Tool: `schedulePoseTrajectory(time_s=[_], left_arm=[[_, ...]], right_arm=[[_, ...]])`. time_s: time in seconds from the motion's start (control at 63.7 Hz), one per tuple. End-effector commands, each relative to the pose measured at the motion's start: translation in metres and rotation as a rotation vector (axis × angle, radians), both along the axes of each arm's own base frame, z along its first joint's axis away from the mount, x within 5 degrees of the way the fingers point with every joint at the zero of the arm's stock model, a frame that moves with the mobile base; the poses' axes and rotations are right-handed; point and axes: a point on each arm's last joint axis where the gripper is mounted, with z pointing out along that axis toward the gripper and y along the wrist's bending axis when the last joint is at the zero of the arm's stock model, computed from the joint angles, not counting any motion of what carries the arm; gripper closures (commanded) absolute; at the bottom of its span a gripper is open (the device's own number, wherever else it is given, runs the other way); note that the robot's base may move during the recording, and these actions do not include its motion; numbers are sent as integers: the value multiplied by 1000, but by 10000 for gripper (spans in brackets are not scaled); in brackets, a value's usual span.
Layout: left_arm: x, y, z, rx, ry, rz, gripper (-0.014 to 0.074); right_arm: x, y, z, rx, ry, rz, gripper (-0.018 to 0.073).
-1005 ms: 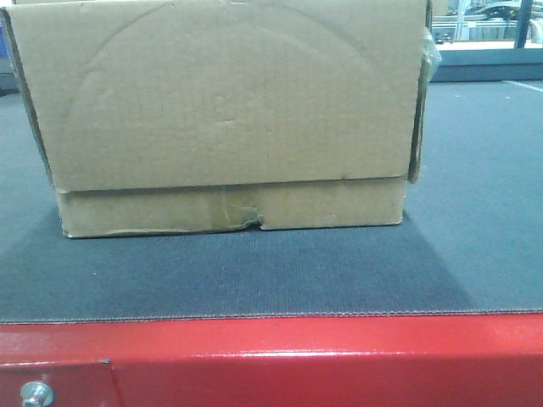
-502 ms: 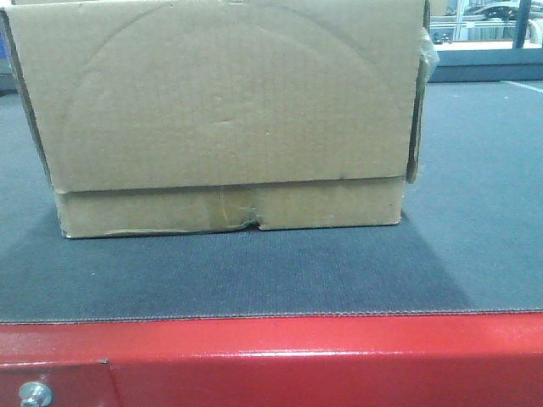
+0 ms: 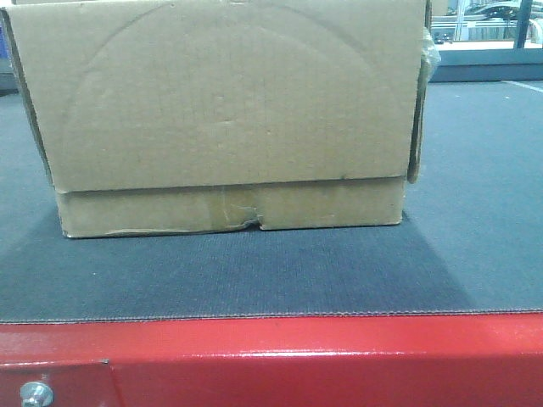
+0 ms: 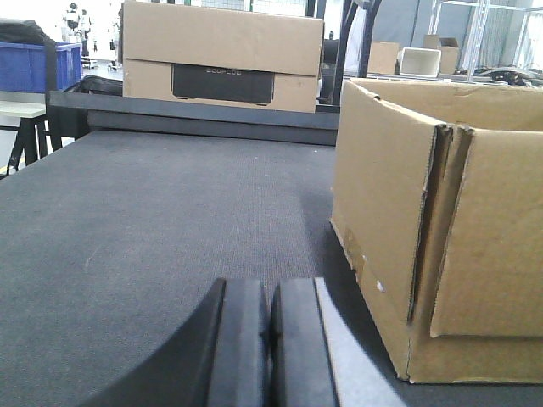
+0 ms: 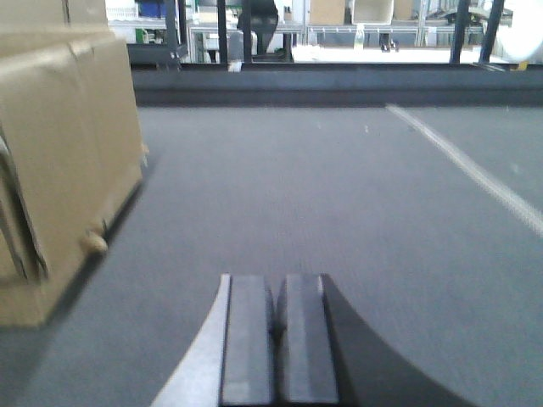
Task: Grab carton from right shelf to conveyor
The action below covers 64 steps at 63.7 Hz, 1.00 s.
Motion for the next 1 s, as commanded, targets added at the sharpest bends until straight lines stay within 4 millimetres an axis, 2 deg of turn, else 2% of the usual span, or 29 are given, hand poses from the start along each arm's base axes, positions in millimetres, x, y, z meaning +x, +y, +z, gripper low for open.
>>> schedulePoseTrajectory(time_s=[0.0,0.989], left_arm=[[-1,0,3,5,-31,1,594],[-1,0,3,5,-31,1,594]], right_arm=[[0,-1,0,-5,-50,-10,628],[0,-1,-1,-5,-41,-9,628]])
